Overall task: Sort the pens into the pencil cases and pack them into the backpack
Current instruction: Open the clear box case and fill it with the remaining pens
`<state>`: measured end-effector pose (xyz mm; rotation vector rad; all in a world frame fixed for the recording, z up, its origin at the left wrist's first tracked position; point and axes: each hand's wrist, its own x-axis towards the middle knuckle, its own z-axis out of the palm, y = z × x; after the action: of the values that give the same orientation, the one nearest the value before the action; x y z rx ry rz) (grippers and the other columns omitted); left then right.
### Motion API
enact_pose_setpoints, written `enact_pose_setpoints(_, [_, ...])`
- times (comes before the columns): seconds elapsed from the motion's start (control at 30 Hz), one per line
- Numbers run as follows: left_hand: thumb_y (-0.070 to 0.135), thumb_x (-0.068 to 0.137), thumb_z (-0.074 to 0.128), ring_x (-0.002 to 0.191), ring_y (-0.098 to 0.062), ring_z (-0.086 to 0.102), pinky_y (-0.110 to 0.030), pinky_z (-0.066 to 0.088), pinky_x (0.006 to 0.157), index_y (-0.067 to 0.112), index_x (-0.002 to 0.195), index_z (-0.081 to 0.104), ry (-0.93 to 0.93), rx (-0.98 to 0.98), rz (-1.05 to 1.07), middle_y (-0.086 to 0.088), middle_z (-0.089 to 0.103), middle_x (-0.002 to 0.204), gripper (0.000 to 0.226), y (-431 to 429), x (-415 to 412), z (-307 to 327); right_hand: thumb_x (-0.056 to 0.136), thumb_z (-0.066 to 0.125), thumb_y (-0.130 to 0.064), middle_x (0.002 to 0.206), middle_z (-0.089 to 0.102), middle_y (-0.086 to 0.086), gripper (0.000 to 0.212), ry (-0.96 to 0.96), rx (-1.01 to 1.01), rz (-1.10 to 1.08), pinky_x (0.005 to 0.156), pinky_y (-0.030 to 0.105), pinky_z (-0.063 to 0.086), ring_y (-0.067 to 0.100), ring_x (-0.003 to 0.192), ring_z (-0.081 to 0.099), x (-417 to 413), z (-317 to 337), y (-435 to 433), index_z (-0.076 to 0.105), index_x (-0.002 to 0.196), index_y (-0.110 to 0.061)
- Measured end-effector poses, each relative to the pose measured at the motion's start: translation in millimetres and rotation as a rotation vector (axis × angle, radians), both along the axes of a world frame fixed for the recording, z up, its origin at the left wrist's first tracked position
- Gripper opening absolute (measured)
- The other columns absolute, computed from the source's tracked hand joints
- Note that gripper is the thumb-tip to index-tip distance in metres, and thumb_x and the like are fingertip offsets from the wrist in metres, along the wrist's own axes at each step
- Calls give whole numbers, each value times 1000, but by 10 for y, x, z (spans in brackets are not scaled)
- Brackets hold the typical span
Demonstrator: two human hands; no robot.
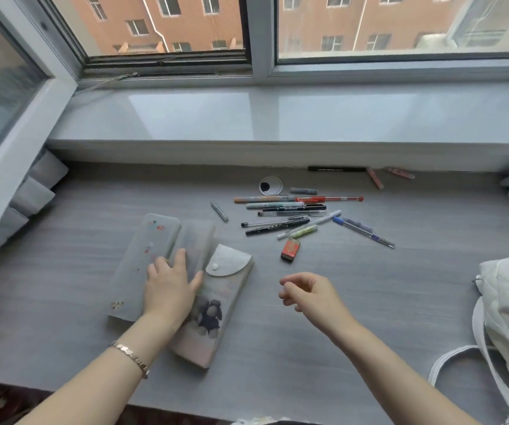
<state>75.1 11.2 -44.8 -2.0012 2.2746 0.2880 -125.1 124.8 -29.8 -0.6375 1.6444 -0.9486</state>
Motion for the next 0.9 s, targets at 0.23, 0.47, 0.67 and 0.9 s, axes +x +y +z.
enact_pose_setpoints(0.23, [46,89,48,102,-36,47,-41,42,83,10,125,48,-139,-32,-126,-21,52,112,50,-64,200,-160,87,49,-9,75,66,-3,20,60,-2,56,60,18,41,12,71,61,-10,-18,-22,60,81,-24])
enact_pose_setpoints(0.47, [26,75,68,128,-42,29,-49,26,107,8,138,30,65,20,314,-27,31,139,76,-486,380,-44,88,48,-8,75,66,-3,18,74,28,30,59,14,42,11,70,60,-87,-61,74,62,86,-20])
enact_pose_setpoints(0.67, [36,70,75,119,-47,37,-47,33,101,6,131,36,152,76,390,-34,44,124,78,-599,546,22,88,47,-5,74,65,-1,19,65,30,20,49,3,40,10,67,59,-82,-52,150,61,86,-17])
enact_pose_setpoints(0.9, [53,69,71,106,-30,53,-37,41,89,25,134,36,766,93,381,-9,56,110,78,-199,-79,648,91,52,-15,78,65,-1,13,3,-176,-104,61,11,47,8,72,61,-38,224,58,64,86,-17])
